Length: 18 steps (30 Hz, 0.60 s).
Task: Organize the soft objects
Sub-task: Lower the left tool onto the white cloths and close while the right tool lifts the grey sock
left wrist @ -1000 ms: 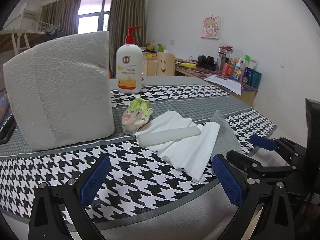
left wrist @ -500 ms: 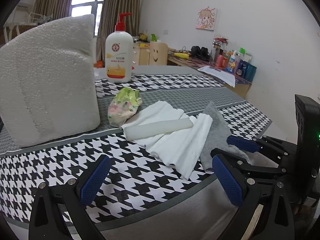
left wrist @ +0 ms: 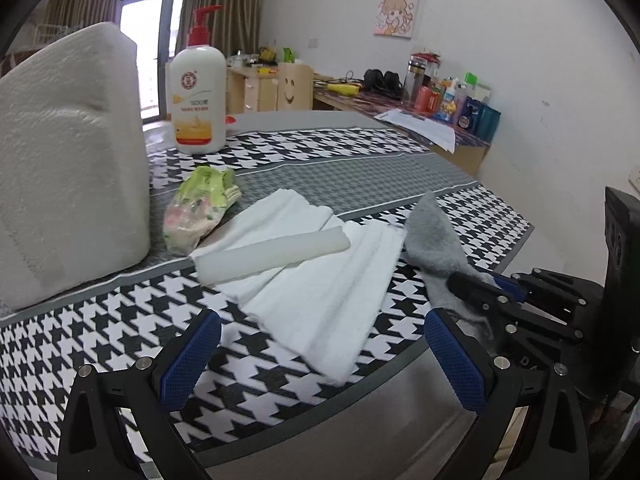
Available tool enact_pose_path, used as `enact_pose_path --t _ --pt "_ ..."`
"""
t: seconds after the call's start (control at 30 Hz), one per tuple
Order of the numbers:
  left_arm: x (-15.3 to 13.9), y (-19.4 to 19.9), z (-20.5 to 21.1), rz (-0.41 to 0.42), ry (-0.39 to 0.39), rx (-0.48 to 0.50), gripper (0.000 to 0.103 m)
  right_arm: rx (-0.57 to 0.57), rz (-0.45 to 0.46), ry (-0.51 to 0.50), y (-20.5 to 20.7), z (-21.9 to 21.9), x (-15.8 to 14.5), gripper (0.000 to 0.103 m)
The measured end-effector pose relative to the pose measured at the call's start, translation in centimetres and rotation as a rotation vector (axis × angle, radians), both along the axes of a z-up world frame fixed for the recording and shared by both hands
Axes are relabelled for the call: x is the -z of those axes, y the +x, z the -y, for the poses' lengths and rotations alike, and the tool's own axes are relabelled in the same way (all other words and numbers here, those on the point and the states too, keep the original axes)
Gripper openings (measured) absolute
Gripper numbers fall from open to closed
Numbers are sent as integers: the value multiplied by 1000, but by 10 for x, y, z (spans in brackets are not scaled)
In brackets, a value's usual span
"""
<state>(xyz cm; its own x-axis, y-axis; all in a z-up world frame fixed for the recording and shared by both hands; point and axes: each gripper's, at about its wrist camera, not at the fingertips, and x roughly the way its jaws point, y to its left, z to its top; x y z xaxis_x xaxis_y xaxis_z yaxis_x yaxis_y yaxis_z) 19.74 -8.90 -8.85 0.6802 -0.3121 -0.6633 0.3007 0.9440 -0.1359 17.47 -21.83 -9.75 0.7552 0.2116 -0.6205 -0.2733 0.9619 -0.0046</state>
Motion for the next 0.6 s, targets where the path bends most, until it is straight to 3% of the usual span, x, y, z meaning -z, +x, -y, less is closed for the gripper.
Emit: enact_pose_path --t 0.13,0.27,0.6 --pt "-2 7 6 0 27 -11 95 5 3 8 1 5 0 14" --pt "4 18 6 -40 39 -24 76 -1 4 20 0 7 1 14" --pt "9 21 15 -57 120 -29 59 -2 5 29 0 9 2 14"
